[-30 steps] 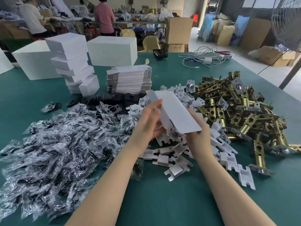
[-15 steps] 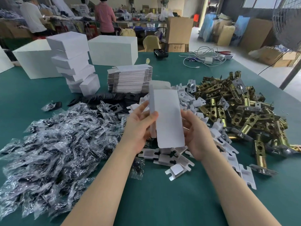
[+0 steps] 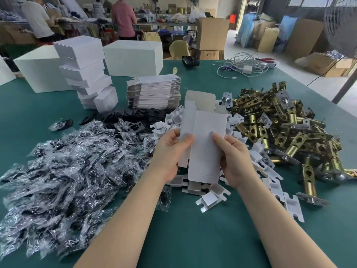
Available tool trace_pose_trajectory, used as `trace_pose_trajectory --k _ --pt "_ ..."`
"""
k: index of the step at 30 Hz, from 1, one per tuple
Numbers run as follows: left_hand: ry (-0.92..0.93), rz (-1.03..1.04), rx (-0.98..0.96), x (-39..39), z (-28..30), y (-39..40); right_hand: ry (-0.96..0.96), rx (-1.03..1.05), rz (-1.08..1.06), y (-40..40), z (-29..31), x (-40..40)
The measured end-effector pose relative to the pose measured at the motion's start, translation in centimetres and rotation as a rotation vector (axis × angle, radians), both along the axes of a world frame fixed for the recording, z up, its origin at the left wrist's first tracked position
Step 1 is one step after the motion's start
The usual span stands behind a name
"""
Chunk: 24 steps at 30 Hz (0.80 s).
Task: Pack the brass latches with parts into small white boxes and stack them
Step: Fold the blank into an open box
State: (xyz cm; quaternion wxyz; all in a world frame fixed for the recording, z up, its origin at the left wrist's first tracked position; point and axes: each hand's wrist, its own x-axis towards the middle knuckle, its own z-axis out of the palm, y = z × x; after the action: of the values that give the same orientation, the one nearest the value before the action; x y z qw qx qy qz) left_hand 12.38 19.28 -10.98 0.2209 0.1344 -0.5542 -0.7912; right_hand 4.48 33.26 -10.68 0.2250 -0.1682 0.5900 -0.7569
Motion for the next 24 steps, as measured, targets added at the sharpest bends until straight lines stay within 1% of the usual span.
trace_pose_trajectory --k 5,8,10,12,13,15,16,18,21,24 --pt "-0.03 -0.006 -0.1 0.0 -0.2 -0.3 0.099 0.099 -0.151 -0.2 0.1 0.2" --pt "-0.022 -0.023 -0.185 0.0 -0.3 -0.4 0.206 0.121 -0.187 -0.1 0.2 0.3" --pt "0.0 -0.009 -0.234 0.0 -0.5 -0.3 0.198 0.122 -0.188 -0.1 0.3 0.3" --pt "0.017 0.025 -0.224 -0.1 -0.7 -0.3 0.168 0.123 -0.15 -0.2 0.3 0.3" --pt "0.02 0.059 -0.178 -0.2 -0.7 -0.4 0.181 0.145 -0.126 -0.3 0.3 0.3" --pt "0.005 0.151 -0.069 -0.2 -0.7 -0.8 0.262 0.235 -0.079 -0.3 0.2 0.5" --pt "-0.003 0.186 -0.049 -0.2 -0.6 -1.0 0.295 0.272 -0.064 -0.4 0.1 0.6" --pt "0.003 0.193 -0.059 -0.1 -0.6 -1.2 0.301 0.295 -0.057 -0.5 0.0 0.7" --pt "0.026 0.106 -0.11 0.1 -0.2 -0.9 0.256 0.281 -0.091 -0.3 0.1 0.6" --pt "0.032 0.104 -0.176 0.0 -0.5 -1.0 0.319 0.272 -0.135 -0.1 0.2 0.5"
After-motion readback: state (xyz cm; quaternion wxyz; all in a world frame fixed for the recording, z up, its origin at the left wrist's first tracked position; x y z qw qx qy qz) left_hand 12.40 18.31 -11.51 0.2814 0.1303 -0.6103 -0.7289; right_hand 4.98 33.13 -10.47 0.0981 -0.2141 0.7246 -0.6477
